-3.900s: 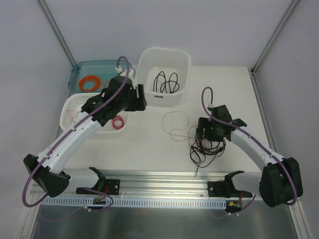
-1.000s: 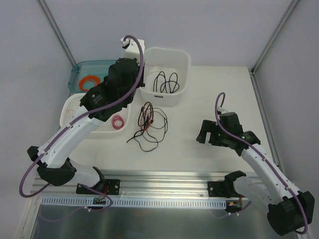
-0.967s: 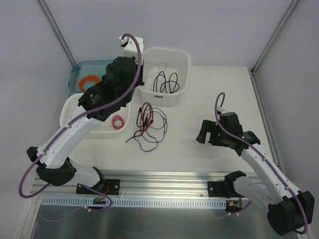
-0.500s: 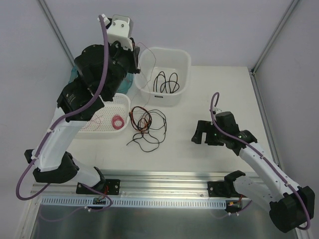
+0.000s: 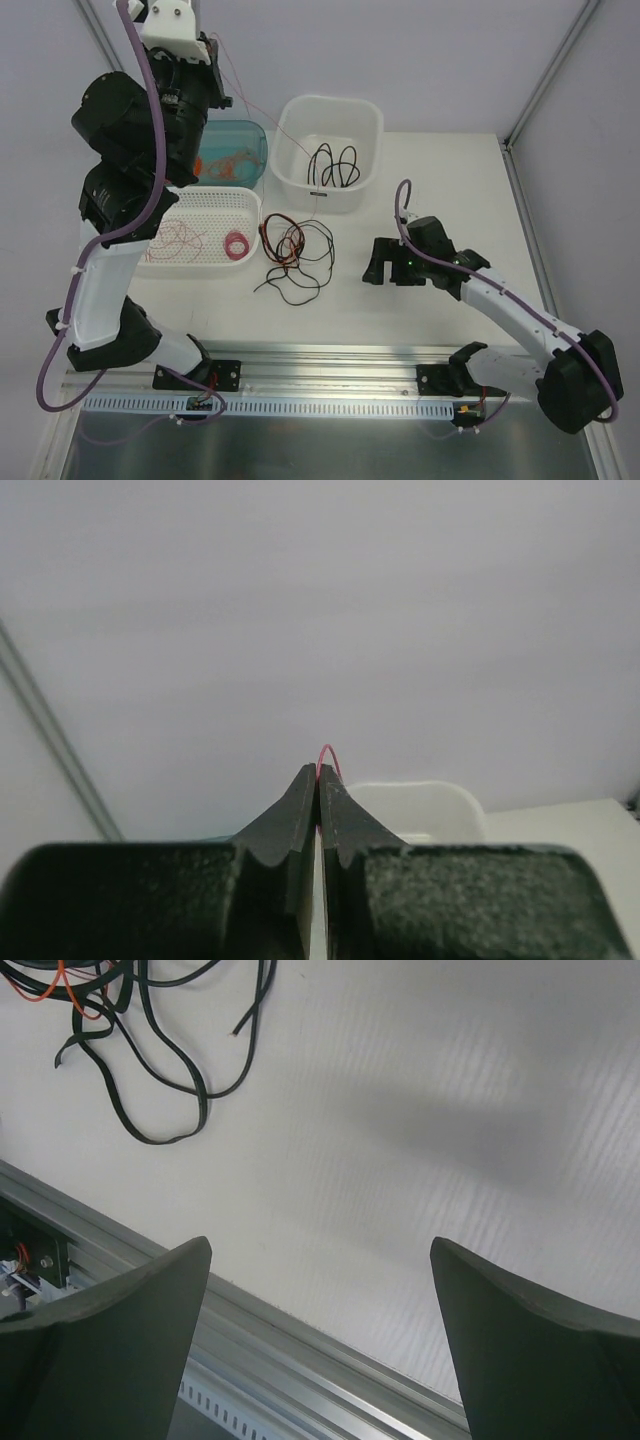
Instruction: Untangle the cables
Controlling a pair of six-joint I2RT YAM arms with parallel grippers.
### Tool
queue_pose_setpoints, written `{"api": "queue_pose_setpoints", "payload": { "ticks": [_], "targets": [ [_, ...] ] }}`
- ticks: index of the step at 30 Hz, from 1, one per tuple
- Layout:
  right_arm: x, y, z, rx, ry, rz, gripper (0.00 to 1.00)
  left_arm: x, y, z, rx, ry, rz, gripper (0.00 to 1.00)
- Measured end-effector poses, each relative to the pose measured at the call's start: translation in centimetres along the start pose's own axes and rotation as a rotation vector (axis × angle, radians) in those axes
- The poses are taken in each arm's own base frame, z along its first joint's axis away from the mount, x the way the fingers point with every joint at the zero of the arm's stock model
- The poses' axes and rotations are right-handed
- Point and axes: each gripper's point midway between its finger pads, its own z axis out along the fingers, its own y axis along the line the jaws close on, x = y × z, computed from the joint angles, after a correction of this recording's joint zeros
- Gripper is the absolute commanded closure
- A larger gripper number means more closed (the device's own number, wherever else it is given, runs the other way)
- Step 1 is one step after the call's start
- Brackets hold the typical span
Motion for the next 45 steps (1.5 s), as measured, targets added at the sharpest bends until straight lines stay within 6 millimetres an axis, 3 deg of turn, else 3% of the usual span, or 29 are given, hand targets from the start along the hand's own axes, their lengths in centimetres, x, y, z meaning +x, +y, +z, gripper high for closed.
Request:
{"api": "queue_pose_setpoints", "payload": {
  "ticks": [3,7,12,18,24,30,33,34,37,42,45],
  "targets": [
    [-0.7,1.3,1.3,-0.009,0.021,-0.019,0.05,1.7,3.7,0.7,-0.122,0.031,0.056,1.00],
    [-2.1,3.2,3.2,-0.020,0.024,-0.047,0.06,5.6,8.5,1.5,-0.285,0.118,0.136,1.00],
    [-3.3,5.3,6.5,0.000,0.032,-0.093,0.07,10.9,11.9,1.8,-0.392,0.233,0.185,1.00],
    [-4.8,7.2,11.6,0.110,0.031,-0.157,0.10,14.8,15.4,0.4,-0.494,0.322,0.196,1.00],
    [-5.6,7.3,15.3,0.238,0.014,-0.177,0.18,19.3,20.5,-2.0,-0.644,0.413,0.169,1.00],
    [-4.6,4.7,17.1,0.381,0.039,-0.170,0.46,26.3,24.6,-4.6,-0.757,0.557,0.075,1.00],
    [-4.6,3.7,17.0,0.430,0.034,-0.165,0.67,29.5,26.4,-6.4,-0.811,0.625,-0.001,1.00],
    [-4.7,3.5,16.9,0.440,0.031,-0.161,0.78,30.3,26.9,-7.0,-0.826,0.641,-0.029,1.00],
    [-4.9,2.6,16.7,0.457,0.020,-0.130,0.99,31.6,27.9,-8.5,-0.863,0.670,-0.092,1.00],
    [-5.0,-1.4,14.5,0.486,0.007,-0.031,0.99,30.7,28.8,-9.6,-0.901,0.627,-0.176,1.00],
    [-5.3,-6.6,11.6,0.555,0.012,0.072,0.99,30.2,29.4,-10.2,-0.925,0.615,-0.206,1.00]
  ]
}}
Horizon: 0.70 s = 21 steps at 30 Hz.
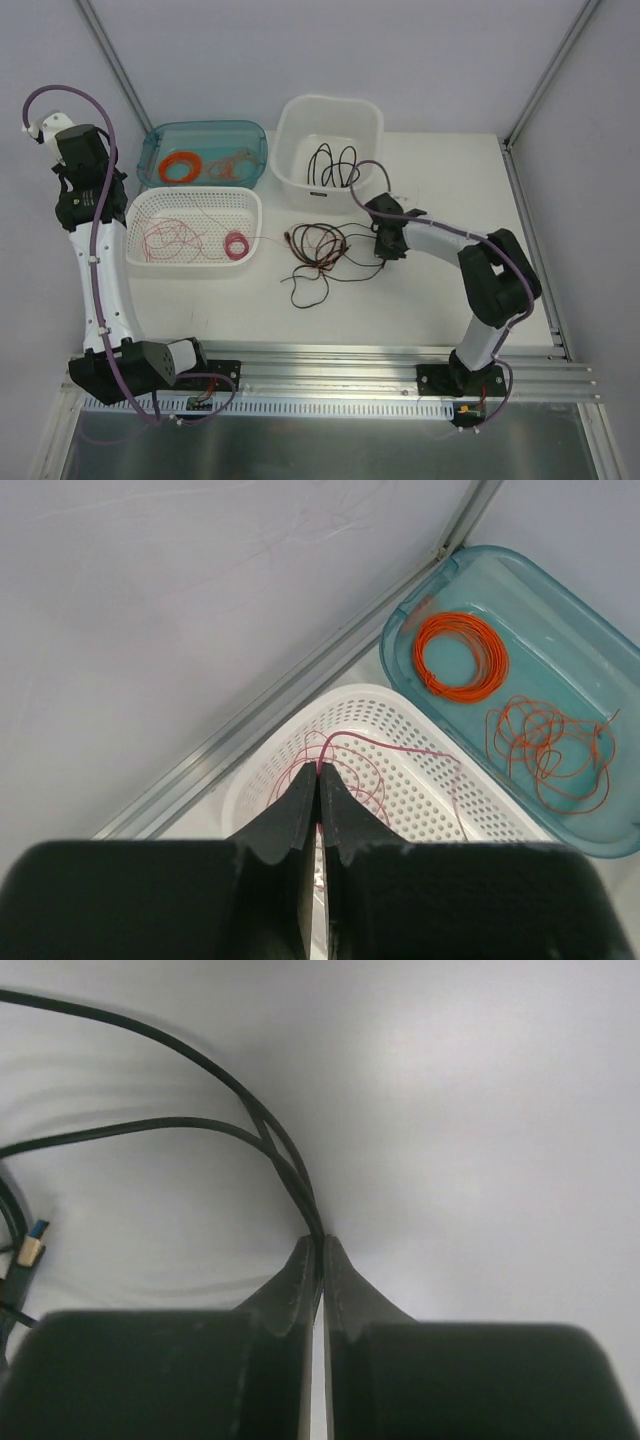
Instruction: Untangle the cables
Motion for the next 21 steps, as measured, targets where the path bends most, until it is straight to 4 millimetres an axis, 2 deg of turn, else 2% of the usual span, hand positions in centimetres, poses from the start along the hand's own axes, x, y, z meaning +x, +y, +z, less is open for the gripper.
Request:
{"api": "queue_pose_setpoints", "payload": {
  "ticks": [4,6,9,12,17,20,21],
  "targets": [
    [-0.5,-9.2,-0.4,0.158,0.041,0.116,0.99,-0.8,1.1,-0.2,-0.026,-0.006,-0.044,1.00],
    [-0.7,-12.6,-1.0,0.199,0.050,0.174,0.99,-1.6,1.5,-0.4,-0.037,-0.021,-0.067,1.00],
    [-1.0,-15.7,-2.3,0.226,0.043,0.239,0.98,-2.2,1.8,-0.3,-0.047,-0.028,-0.083,1.00],
    [-1.6,-16.7,-3.3,0.216,0.024,0.264,0.95,-1.7,1.9,0.1,-0.055,-0.005,-0.089,1.00],
    [-1.2,-15.8,-3.6,0.155,0.044,0.251,0.86,0.7,1.8,1.5,-0.069,0.059,-0.080,1.00],
    [-0.3,-15.2,-3.6,0.116,0.074,0.240,0.72,3.2,2.0,2.6,-0.084,0.125,-0.066,0.87],
    [-0.1,-15.0,-3.6,0.105,0.080,0.234,0.64,4.1,1.9,3.0,-0.085,0.149,-0.061,0.82]
  ]
}}
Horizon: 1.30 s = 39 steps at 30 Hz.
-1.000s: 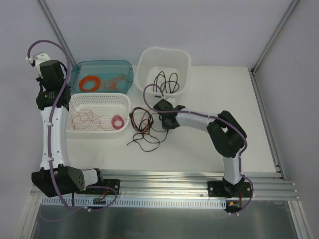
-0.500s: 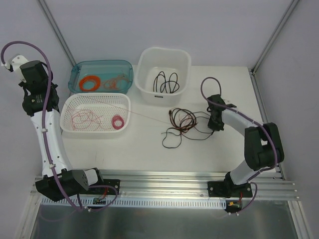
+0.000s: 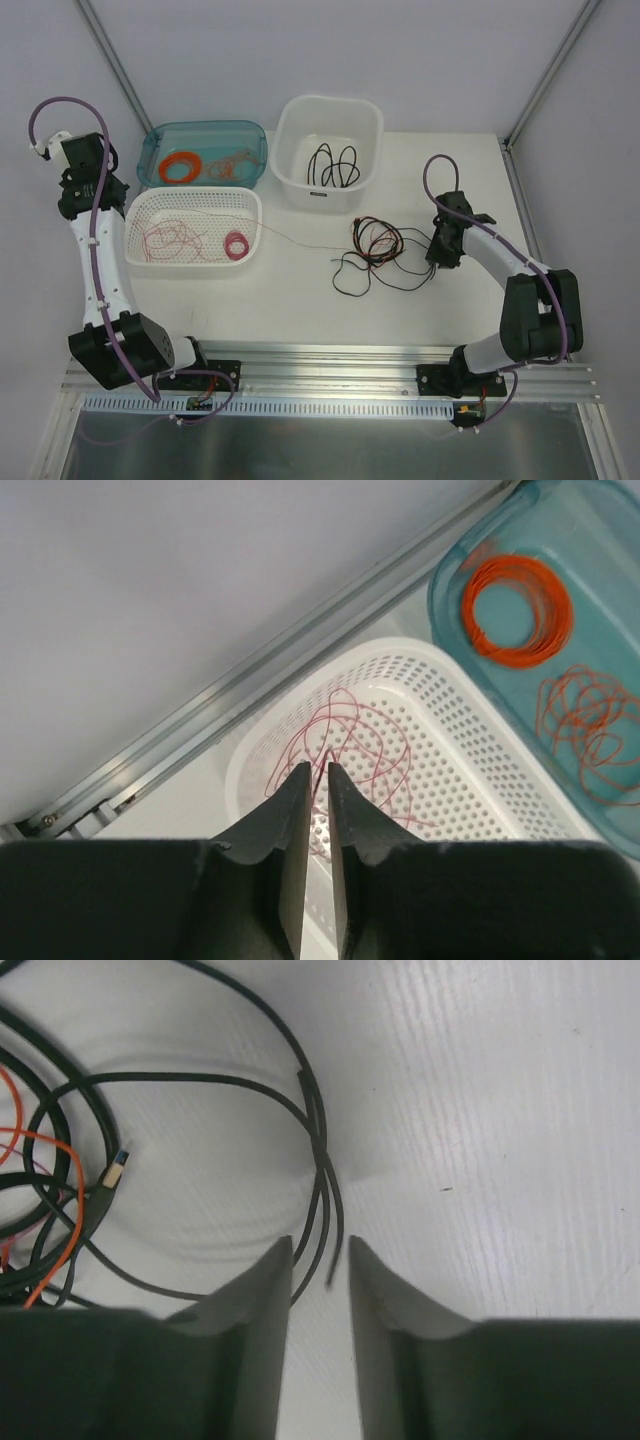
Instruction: Untangle the cables
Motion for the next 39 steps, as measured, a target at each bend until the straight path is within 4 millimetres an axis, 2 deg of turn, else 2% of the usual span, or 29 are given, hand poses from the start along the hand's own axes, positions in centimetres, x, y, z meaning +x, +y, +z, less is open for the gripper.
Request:
{"api": "queue_pose_setpoints", "payload": {
  "ticks": [1,3,4,6,8,11,13,15,19,21,24,27,30,33,36,39],
  "targets": [
    [0.2,0.2,-0.1,-0.014,0.005,-0.004,0.60,0.8,0.0,0.5,-0.002,0.024,0.007,0.70],
    [0.3,0.6,-0.7,-0.037,0.003,-0.025,0.50,2.5,-0.2,1.4,0.005,0.073,0.020,0.59],
    [0.4,1.0,-1.0,-0.053,-0.003,-0.036,0.45,3.4,-0.3,1.6,0.015,0.099,0.025,0.47],
    [0.5,1.6,-1.8,-0.080,-0.017,-0.062,0.33,4.7,-0.5,1.9,0.029,0.138,0.035,0.34],
    [0.6,2.3,-3.0,-0.116,-0.038,-0.097,0.27,5.9,-0.7,2.0,0.050,0.174,0.042,0.20],
    [0.8,3.3,-4.7,-0.165,-0.068,-0.158,0.19,7.6,-1.5,1.8,0.105,0.222,0.058,0.06],
    [0.9,4.1,-5.8,-0.200,-0.088,-0.196,0.16,8.5,-2.3,1.0,0.144,0.233,0.085,0.02],
    [1.1,4.9,-6.9,-0.241,-0.112,-0.230,0.14,9.7,-4.5,-0.8,0.231,0.238,0.139,0.01],
    [1.5,6.1,-9.1,-0.324,-0.158,-0.273,0.12,13.0,-9.8,-6.7,0.465,0.246,0.240,0.01],
    [1.7,6.8,-10.2,-0.368,-0.183,-0.302,0.11,14.6,-11.5,-9.3,0.549,0.261,0.261,0.01],
    [2.2,7.6,-11.2,-0.416,-0.214,-0.352,0.09,18.1,-14.2,-13.4,0.672,0.315,0.315,0.01],
    [3.4,8.3,-11.5,-0.466,-0.211,-0.407,0.08,22.2,-16.7,-16.5,0.763,0.369,0.426,0.01],
    [4.6,8.6,-11.3,-0.503,-0.191,-0.454,0.08,27.0,-19.0,-18.4,0.797,0.419,0.576,0.05],
    [5.4,8.8,-11.4,-0.537,-0.181,-0.499,0.10,30.9,-20.7,-18.8,0.784,0.459,0.671,0.10],
    [5.6,9.0,-11.9,-0.562,-0.190,-0.531,0.10,33.6,-22.1,-18.2,0.720,0.498,0.678,0.16],
    [5.6,9.0,-12.3,-0.574,-0.205,-0.547,0.10,35.3,-23.7,-18.0,0.668,0.520,0.626,0.23]
  ]
}}
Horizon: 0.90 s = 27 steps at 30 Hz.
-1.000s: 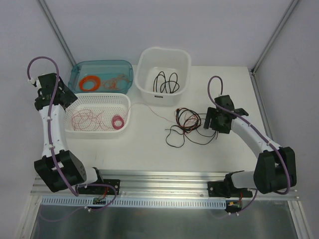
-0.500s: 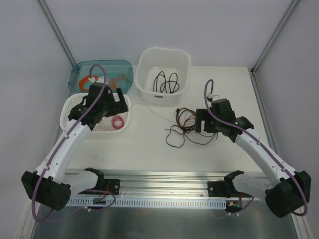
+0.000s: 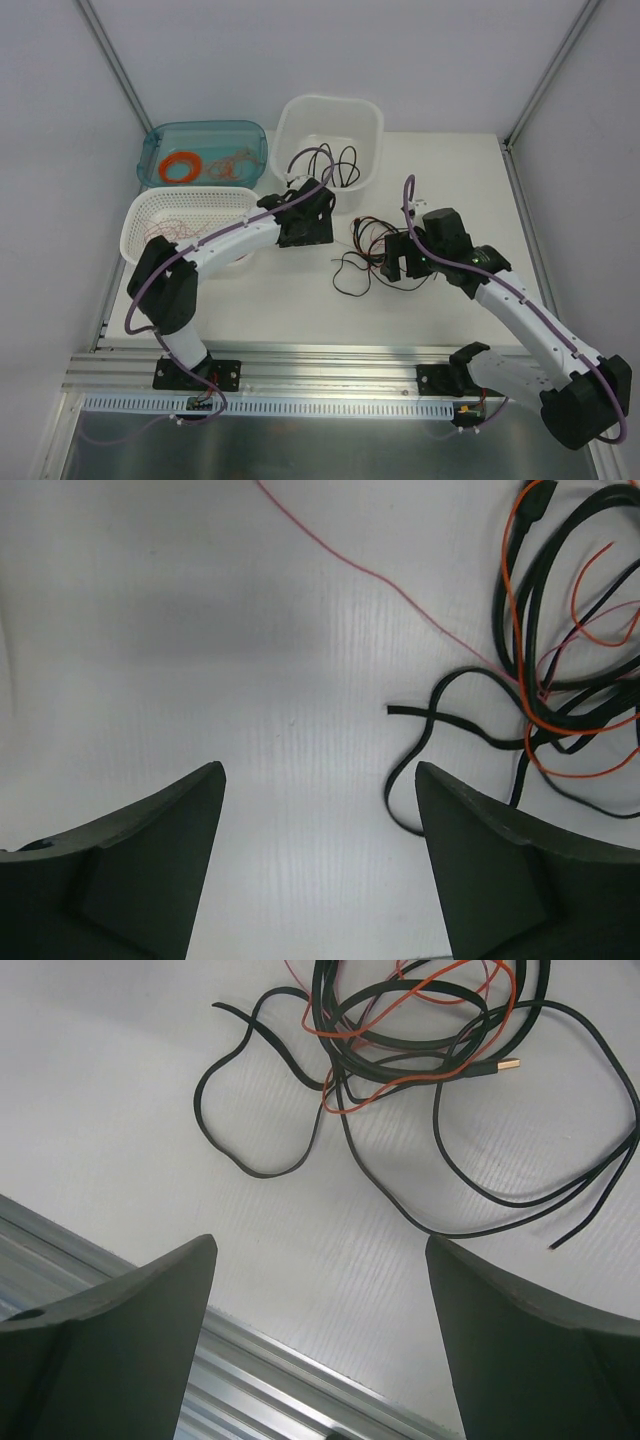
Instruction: Untangle the cables
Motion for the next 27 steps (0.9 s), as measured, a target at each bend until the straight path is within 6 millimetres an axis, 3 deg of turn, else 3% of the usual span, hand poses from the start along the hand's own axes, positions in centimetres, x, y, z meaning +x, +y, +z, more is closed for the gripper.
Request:
{"api": "queue_pose_setpoints", "payload": {
  "ticks": [8,17,27],
  "targets": [
    [0.3,0.0,-0.8,-0.006,-0.028,-0.005,0.11,-0.4,-5.3,2.7,0.001,-0.005,-0.302,0.34],
    [1.4,-0.2,-1.7,-0.006,-0.061,0.001,0.11,2.3,-5.5,7.6,-0.112,0.061,-0.578,0.46],
    [1.9,-0.2,-2.0,-0.009,-0.068,0.010,0.11,1.2,-7.3,9.4,-0.116,0.047,-0.747,0.51]
  ]
}}
